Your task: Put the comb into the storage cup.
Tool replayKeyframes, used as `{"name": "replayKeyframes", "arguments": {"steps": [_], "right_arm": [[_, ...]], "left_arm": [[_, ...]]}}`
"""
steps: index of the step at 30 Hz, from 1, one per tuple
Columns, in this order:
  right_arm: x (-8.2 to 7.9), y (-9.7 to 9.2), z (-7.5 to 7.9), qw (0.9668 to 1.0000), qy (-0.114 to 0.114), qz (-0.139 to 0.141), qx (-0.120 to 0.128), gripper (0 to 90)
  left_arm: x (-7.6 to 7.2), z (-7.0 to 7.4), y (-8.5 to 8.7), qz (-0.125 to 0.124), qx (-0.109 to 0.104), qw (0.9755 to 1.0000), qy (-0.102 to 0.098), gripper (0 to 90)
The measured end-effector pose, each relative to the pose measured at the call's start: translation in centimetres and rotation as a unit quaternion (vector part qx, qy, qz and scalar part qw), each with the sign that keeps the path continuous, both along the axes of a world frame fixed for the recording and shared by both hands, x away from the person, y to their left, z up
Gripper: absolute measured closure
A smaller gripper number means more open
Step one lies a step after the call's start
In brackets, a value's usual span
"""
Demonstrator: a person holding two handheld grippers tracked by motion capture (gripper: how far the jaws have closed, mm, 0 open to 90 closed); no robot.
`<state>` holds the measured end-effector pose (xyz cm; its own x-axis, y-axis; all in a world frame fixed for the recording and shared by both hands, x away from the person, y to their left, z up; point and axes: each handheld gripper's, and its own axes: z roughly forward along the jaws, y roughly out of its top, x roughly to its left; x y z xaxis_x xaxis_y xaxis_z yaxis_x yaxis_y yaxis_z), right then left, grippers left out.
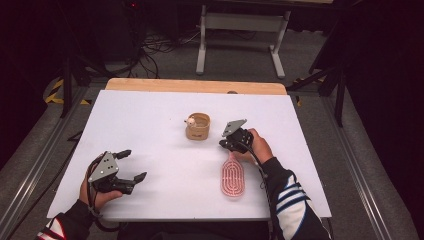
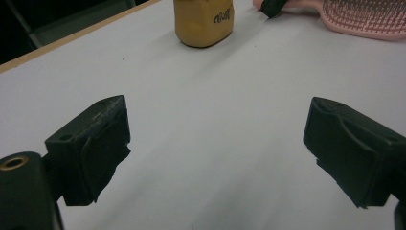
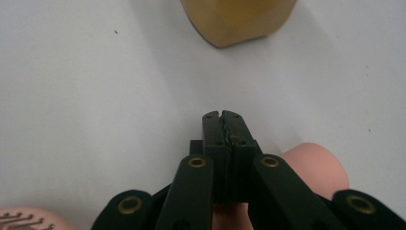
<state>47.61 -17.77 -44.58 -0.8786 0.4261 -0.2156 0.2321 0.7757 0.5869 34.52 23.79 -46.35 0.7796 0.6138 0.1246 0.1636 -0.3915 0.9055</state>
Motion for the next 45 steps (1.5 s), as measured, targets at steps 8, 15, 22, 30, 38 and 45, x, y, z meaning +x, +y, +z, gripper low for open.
{"name": "replayKeyframes", "arguments": {"steps": [8, 15, 22, 30, 38, 45], "right_arm": [[0.1, -2.6, 0.4, 0.9986, 0.031, -0.042, -0.006, 88.7], [-0.4, -4.5, 0.8, 0.9953, 0.062, -0.072, -0.013, 88.3], [-1.6, -6.5, 1.0, 0.9913, 0.092, -0.094, -0.012, 88.8], [-3.1, -8.2, 1.2, 0.9890, 0.109, -0.099, -0.016, 89.1], [-5.2, -9.4, 1.1, 0.9888, 0.111, -0.099, -0.008, 88.2], [-6.8, -10.0, 1.0, 0.9888, 0.110, -0.101, -0.003, 88.5]], "left_arm": [[0.0, 0.0, 0.1, -0.002, 0.000, 1.0000, 0.003, 9.8], [0.0, -0.1, -0.1, -0.004, 0.003, 1.0000, 0.004, 9.8], [0.0, 0.0, 0.1, -0.006, 0.003, 1.0000, 0.003, 9.8], [-0.1, 0.0, 0.1, -0.006, 0.005, 1.0000, 0.002, 9.6], [-0.2, 0.1, 0.1, -0.007, 0.012, 0.9999, -0.002, 9.4], [-0.3, 0.3, 0.2, -0.006, 0.013, 0.9999, -0.006, 9.4]]}}
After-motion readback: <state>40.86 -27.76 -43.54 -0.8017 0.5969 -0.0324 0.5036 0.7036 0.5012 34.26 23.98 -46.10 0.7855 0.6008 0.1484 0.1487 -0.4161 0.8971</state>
